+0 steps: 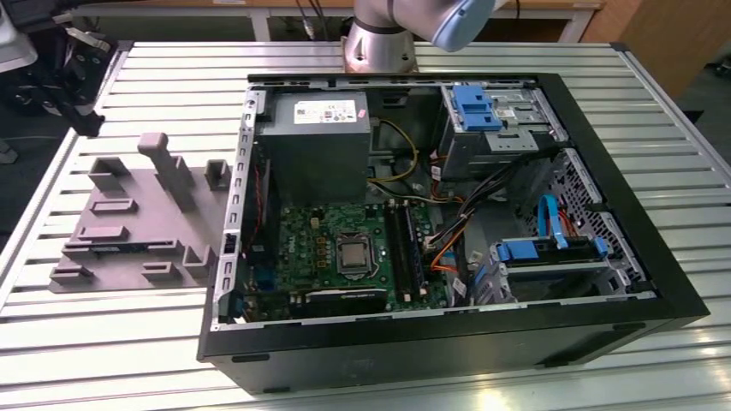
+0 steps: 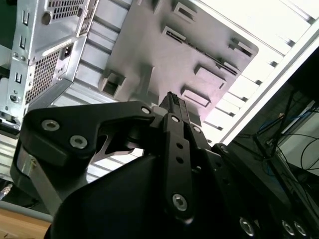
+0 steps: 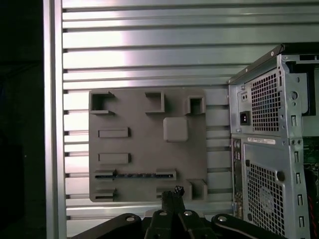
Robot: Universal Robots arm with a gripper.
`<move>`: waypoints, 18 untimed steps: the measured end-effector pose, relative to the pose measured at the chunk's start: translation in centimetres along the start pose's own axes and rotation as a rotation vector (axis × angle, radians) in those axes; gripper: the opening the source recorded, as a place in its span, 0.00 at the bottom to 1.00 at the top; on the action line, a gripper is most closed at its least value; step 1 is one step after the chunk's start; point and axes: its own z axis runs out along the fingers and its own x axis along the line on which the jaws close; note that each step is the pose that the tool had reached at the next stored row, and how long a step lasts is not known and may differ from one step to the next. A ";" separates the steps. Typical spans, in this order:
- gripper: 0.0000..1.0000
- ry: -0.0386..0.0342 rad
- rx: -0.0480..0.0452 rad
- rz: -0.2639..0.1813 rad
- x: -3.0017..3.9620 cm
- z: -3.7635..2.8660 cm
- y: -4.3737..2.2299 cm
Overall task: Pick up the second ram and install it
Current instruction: 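Reach for the second ram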
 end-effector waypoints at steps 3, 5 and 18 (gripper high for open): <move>0.11 -0.0001 -0.0001 0.000 0.80 0.00 -0.04; 0.11 -0.0001 -0.0001 0.000 1.43 0.00 -0.08; 0.11 0.0006 -0.0001 0.000 4.25 0.01 -0.23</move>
